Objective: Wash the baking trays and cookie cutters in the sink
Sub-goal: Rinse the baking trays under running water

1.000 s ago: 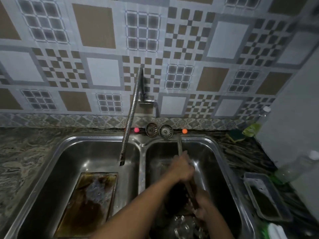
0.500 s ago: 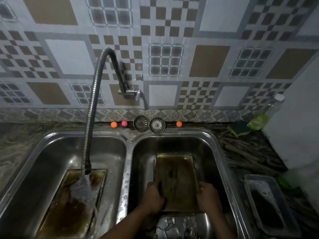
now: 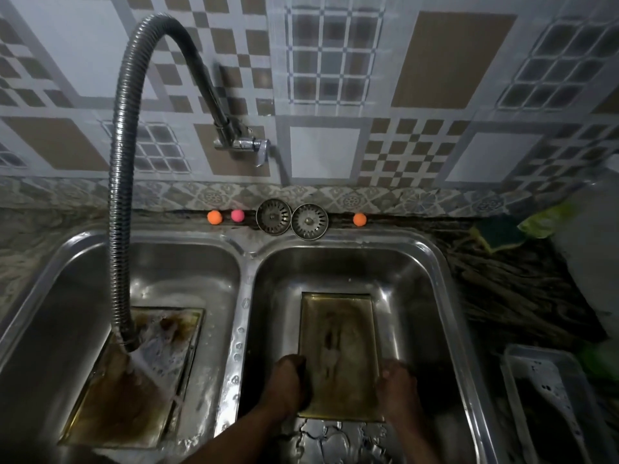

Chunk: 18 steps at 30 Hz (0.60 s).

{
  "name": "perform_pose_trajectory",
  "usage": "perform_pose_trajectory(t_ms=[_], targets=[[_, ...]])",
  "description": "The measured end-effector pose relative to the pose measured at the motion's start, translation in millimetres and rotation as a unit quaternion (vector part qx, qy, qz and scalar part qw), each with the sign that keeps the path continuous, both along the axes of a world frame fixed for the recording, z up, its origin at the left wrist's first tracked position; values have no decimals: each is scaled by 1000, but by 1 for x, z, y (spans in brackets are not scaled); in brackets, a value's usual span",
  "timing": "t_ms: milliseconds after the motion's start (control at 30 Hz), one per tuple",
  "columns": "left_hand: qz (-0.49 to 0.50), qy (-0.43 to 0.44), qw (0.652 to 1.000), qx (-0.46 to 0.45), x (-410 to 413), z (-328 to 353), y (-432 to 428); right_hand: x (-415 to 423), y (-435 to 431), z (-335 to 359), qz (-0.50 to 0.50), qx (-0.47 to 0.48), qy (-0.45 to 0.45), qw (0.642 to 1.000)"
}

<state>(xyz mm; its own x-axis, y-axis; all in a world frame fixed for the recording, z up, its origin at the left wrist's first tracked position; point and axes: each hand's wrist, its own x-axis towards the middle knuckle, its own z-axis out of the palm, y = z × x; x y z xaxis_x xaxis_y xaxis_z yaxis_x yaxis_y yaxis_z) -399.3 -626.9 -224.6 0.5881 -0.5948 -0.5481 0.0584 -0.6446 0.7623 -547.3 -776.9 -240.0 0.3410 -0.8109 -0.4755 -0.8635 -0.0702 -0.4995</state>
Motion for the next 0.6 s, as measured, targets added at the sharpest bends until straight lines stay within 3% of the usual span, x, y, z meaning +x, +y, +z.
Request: perform_pose_trajectory(t_ms=[33, 67, 133, 167, 233, 400, 533, 600], targets=[[21, 28, 999, -14, -3, 1, 1, 1, 1, 2, 1, 2, -9, 1000], [-13, 3, 1000, 13, -2, 1, 0, 0, 2, 1, 5, 2, -21, 1000], [-142, -170, 971, 91, 1, -9, 3, 0, 5, 5, 20, -4, -39, 999], [-139, -209, 964, 92, 3, -11, 5, -1, 6, 5, 27, -12, -42, 999], [-93, -143, 984, 45, 2, -6, 11, -1, 9, 10, 29, -13, -56, 998], [25, -25, 998, -47, 14, 29, 23, 11, 29, 37, 18, 2, -76, 997], [162, 40, 976, -143, 26, 80, 47, 59, 72, 90, 55, -50, -170, 983], [224, 71, 948, -213, 34, 100, 65, 90, 102, 109, 66, -41, -222, 972]])
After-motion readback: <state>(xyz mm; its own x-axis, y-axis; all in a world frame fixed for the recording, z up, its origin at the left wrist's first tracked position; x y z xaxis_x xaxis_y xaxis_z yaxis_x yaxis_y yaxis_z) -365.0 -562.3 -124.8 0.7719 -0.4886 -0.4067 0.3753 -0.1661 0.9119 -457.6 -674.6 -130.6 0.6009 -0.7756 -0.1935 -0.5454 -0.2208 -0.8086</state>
